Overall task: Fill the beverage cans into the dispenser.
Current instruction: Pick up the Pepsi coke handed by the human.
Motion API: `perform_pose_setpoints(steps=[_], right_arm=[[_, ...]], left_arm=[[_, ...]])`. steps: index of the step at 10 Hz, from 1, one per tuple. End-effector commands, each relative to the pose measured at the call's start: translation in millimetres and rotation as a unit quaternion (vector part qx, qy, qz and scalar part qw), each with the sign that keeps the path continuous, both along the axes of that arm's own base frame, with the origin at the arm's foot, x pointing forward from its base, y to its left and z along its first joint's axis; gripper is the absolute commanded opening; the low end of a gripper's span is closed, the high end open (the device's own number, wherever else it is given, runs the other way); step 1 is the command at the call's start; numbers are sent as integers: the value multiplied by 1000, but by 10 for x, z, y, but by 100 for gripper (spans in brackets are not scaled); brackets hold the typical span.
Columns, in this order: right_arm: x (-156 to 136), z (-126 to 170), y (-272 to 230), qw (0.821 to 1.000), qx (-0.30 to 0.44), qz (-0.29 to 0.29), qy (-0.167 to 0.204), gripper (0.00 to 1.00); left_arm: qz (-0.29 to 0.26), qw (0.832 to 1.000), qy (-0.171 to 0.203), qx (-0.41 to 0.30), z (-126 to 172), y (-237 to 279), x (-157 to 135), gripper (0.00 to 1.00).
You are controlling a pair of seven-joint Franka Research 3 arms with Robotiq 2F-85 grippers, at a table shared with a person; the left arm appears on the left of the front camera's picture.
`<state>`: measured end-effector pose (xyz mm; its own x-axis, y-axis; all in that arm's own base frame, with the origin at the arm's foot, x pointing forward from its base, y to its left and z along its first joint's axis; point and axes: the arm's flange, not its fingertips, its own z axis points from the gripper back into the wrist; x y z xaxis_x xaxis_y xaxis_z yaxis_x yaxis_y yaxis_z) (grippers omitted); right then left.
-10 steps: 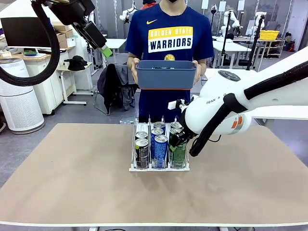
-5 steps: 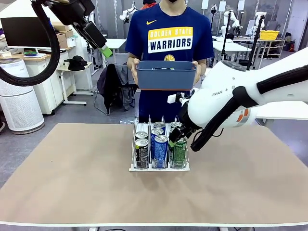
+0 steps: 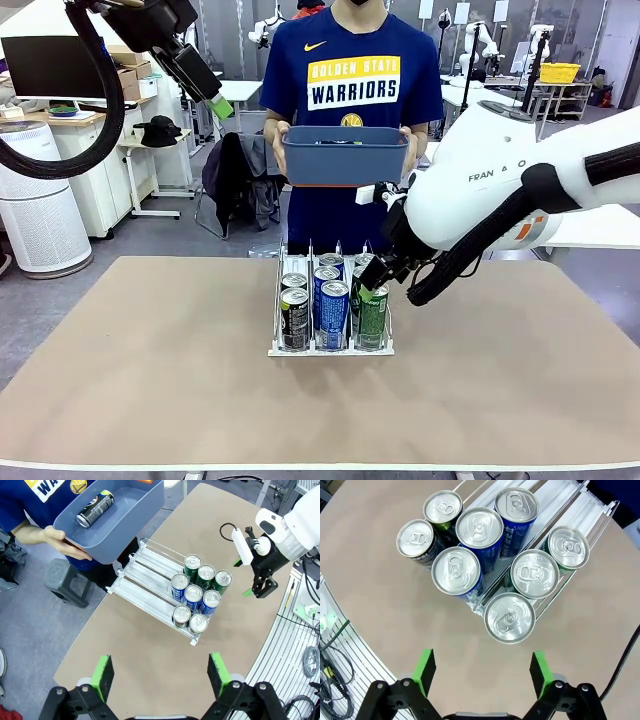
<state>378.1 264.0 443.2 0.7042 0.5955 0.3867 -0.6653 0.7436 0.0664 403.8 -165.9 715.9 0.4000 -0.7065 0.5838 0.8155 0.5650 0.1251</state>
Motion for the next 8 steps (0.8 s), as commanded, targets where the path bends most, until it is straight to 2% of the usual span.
perform_pose_setpoints(steps=[1,7,8], right_arm=[[26,-26,6,1000,2,-1,-5,100],[7,-7,0,1000,0,0,1,100],[-92,76,-15,999,-1,44,0,100]], left_arm=[[1,1000,-1,0,-18,10,8,100],[1,1000,-1,0,-18,10,8,100],[1,1000,-1,0,-18,10,8,100]])
